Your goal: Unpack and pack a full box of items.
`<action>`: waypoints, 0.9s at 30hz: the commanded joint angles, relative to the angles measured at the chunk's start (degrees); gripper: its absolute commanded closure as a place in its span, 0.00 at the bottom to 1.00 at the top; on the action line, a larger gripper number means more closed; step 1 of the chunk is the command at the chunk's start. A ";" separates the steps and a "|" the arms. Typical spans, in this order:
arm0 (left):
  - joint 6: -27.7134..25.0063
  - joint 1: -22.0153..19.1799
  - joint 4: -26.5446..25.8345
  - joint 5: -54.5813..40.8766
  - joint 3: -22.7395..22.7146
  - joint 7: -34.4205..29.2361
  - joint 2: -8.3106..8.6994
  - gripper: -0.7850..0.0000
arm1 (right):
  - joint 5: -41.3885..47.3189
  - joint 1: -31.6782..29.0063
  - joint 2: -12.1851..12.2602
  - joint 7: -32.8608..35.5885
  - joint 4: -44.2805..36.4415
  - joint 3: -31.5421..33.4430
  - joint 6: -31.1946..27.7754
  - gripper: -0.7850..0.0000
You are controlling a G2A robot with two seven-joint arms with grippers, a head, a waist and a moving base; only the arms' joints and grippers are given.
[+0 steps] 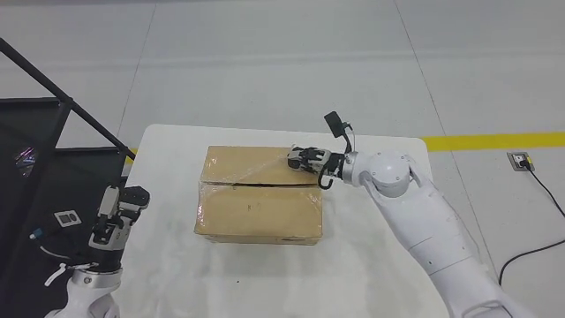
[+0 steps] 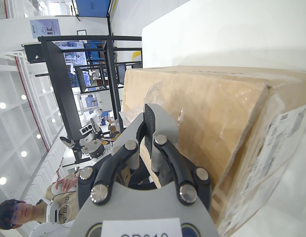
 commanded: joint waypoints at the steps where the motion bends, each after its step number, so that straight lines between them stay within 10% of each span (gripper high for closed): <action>1: 0.18 -0.30 0.00 -0.07 0.13 -0.40 0.02 0.00 | 0.43 -1.17 0.28 0.24 -1.48 0.83 -1.76 1.00; 27: 3.59 -14.03 9.52 4.24 10.69 -17.82 0.84 0.00 | -8.78 -24.94 3.42 -13.52 -25.58 7.63 -19.77 1.00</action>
